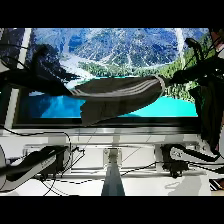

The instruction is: Fold the clothes and pants, and hang the long-sleeved shirts on hangers.

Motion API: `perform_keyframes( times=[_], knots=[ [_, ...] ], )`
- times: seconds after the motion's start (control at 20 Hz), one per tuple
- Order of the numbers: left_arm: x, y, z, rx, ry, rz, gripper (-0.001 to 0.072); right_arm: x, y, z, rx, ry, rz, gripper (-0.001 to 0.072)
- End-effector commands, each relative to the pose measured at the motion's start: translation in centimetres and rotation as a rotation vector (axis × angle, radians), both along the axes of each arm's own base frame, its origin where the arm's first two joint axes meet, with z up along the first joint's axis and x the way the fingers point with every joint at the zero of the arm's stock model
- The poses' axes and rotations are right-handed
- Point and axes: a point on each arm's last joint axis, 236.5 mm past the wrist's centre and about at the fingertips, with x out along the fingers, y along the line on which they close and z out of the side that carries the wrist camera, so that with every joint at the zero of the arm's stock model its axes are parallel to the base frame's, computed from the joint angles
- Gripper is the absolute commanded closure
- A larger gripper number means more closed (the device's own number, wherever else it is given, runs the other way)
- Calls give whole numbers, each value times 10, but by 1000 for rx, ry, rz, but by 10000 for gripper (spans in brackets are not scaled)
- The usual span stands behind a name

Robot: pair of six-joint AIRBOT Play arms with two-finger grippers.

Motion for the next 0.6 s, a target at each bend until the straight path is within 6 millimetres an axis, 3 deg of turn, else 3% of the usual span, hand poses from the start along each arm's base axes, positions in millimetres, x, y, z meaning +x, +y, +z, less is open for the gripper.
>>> perform_keyframes(
  times=[0.0,0.1,0.15,0.2,0.25,0.3,0.35,0.45,0.55],
  knots=[
    [-53,-24,-26,10,160,-140,703,-34,-15,-11,-34,151,28,691],
    [-71,-44,-48,22,186,-192,703,-30,-19,-19,-46,150,17,690],
    [-71,-54,-62,31,165,-190,700,-20,-22,-23,-59,115,-2,613],
    [-70,-63,-72,40,137,-186,669,-7,-25,-28,-71,68,-28,309],
    [-65,-71,-82,46,99,-173,449,5,-29,-31,-82,27,-66,168],
    [-58,-78,-87,50,57,-156,122,16,-32,-36,-90,-6,-111,160],
    [-50,-84,-89,50,13,-141,-3,27,-36,-40,-95,-29,-152,160],
    [-35,-90,-89,48,-51,-109,-1,42,-42,-52,-94,-36,-231,153],
    [-28,-90,-88,48,-72,-91,0,43,-42,-72,-81,27,-236,153]
  ],
)
